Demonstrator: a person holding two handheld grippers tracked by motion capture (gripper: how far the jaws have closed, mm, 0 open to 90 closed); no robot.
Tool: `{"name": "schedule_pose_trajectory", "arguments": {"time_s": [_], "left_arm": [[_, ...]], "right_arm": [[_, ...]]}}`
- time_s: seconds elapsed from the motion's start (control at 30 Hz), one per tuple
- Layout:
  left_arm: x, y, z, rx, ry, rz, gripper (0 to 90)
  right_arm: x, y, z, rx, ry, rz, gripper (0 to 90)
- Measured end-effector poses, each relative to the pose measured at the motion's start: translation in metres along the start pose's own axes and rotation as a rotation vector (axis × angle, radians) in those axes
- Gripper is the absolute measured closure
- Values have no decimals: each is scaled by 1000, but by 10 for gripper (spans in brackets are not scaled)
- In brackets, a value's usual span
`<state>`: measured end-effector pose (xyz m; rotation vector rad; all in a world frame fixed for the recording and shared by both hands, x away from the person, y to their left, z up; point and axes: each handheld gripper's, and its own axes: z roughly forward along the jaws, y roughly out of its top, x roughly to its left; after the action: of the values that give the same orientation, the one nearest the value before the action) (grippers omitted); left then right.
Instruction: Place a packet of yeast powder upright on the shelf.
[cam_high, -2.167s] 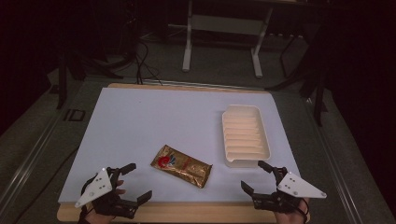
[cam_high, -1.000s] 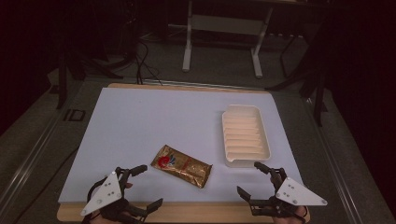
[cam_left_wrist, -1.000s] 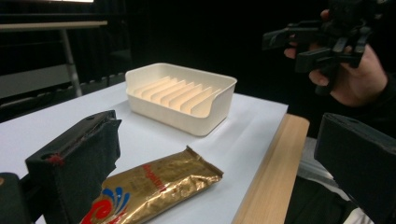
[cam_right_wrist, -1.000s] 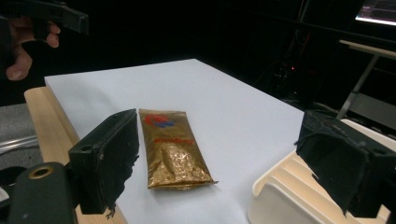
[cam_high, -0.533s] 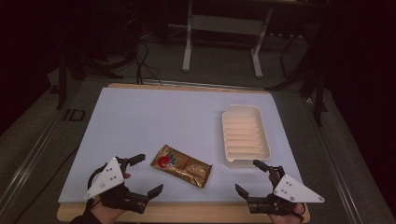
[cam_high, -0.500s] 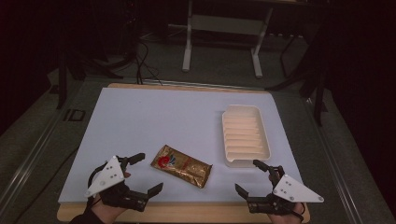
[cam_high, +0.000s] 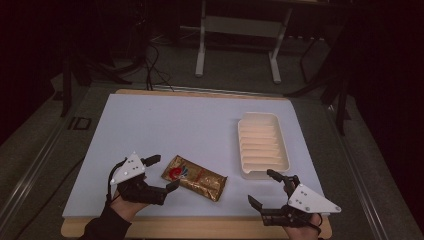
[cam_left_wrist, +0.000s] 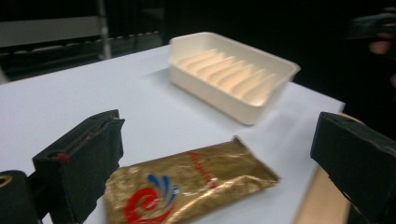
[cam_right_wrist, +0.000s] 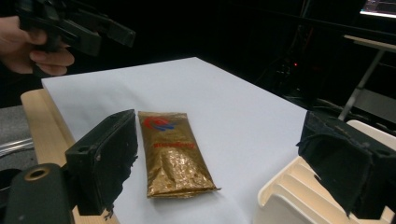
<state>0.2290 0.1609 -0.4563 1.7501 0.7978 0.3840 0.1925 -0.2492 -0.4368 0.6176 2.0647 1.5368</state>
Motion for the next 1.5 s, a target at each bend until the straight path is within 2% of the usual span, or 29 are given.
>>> {"name": "schedule_pose_trajectory", "arguments": {"time_s": [0.07,0.2,0.27,0.33,0.37,0.4,0.47,0.57,0.67,0.8,0.83,0.9,0.93,1.13,1.23,1.3,1.33,1.4,1.47,1.5], "left_arm": [[7,-6,4,-3,18,-16,43],[19,-19,14,41,53,-74,82],[22,-25,20,74,66,-83,101],[22,-25,20,74,66,-83,125],[24,-29,27,114,87,-80,125],[26,-32,30,136,106,-99,150],[28,-34,32,150,117,-111,167],[36,-39,37,181,124,-131,171],[41,-42,42,206,110,-152,200],[44,-46,49,233,129,-148,211],[46,-48,51,256,145,-149,221],[46,-48,51,256,145,-149,221],[46,-51,53,270,162,-154,221],[48,-56,59,334,146,-185,269],[50,-58,62,363,167,-212,269],[51,-59,63,373,169,-214,298],[52,-61,64,383,172,-241,298],[52,-63,66,398,175,-240,322],[51,-65,67,400,160,-252,340],[49,-66,68,398,164,-243,349]], "right_arm": [[-1,-1,1,6,3,8,128],[-2,-2,0,9,-2,18,131],[-1,-1,-2,5,-2,13,131],[0,-1,-2,3,0,10,131],[0,-1,-2,3,0,10,132],[1,-1,-2,3,4,9,132],[1,-1,-2,3,2,7,133],[1,-1,-2,4,5,8,133],[1,-2,-2,8,9,8,135],[1,-3,0,16,15,11,136],[1,-3,0,15,17,11,137],[1,-3,0,17,18,8,137],[1,-3,0,17,18,8,138],[1,-5,2,31,27,10,141],[1,-5,2,32,27,14,141],[1,-5,2,33,29,14,141],[1,-5,2,34,29,14,141],[1,-6,3,36,29,14,142],[1,-6,3,38,29,13,142],[1,-6,3,39,28,14,142]]}}
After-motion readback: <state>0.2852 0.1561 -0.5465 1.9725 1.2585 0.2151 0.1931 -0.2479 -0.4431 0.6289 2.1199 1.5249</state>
